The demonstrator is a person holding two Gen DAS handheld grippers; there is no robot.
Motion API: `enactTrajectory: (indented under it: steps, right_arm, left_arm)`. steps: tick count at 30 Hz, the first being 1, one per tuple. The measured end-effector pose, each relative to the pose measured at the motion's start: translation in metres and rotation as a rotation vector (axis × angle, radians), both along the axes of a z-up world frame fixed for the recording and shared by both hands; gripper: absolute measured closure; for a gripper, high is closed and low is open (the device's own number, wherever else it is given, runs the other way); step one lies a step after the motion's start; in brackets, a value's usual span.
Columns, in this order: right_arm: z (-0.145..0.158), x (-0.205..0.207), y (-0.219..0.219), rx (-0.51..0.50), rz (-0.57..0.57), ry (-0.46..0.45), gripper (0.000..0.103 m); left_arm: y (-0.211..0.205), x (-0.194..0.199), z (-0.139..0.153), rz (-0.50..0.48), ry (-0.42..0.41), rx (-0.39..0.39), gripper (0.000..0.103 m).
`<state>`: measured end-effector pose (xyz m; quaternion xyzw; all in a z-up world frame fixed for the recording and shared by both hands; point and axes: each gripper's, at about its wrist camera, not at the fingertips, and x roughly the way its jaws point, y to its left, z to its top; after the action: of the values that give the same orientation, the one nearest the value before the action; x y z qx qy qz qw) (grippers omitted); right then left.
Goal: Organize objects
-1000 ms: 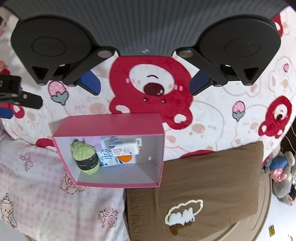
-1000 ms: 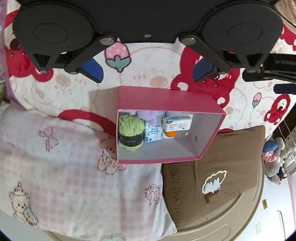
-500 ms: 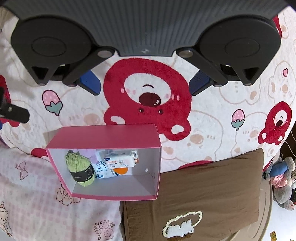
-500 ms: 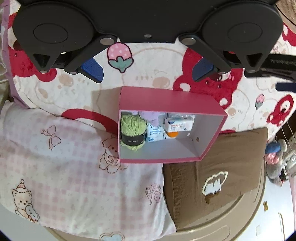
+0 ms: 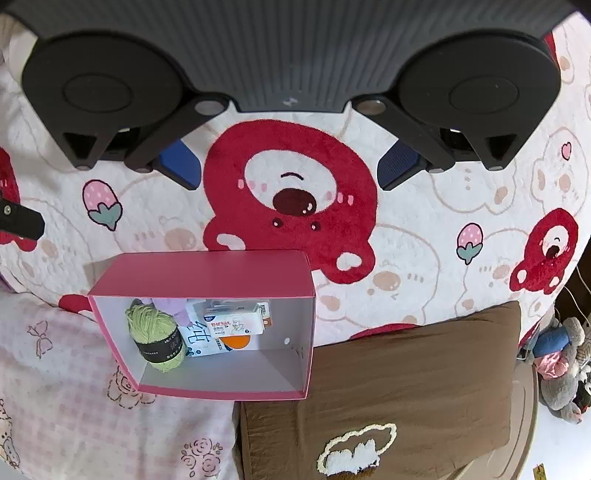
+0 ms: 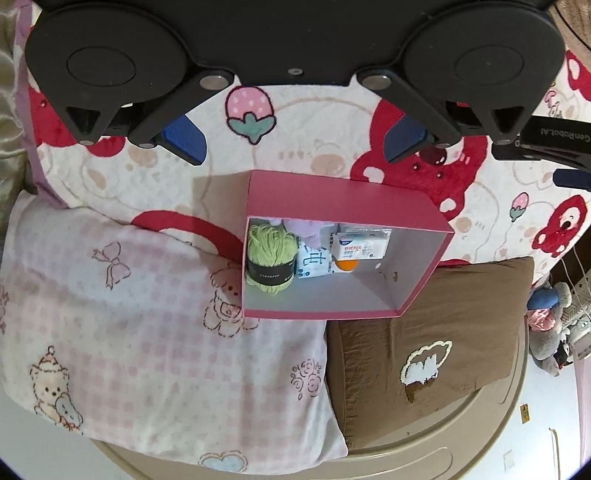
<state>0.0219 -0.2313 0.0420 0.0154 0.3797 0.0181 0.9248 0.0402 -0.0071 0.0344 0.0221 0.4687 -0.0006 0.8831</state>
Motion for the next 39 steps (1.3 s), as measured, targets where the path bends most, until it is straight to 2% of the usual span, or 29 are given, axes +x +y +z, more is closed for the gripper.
enactTrajectory:
  steps: [11, 16, 39]
  right_arm:
    - [-0.009, 0.004, 0.002, 0.006, -0.019, 0.010, 0.000]
    - [-0.009, 0.004, 0.005, -0.007, -0.017, -0.002, 0.000]
    - [-0.013, 0.008, 0.004, -0.030, -0.032, 0.003, 0.000]
  left_arm:
    - [0.002, 0.006, -0.008, 0.013, 0.025, 0.014, 0.000]
    - [0.002, 0.007, -0.010, 0.009, 0.041, -0.008, 0.000]
    - [0.002, 0.009, -0.013, 0.019, 0.042, -0.003, 0.000]
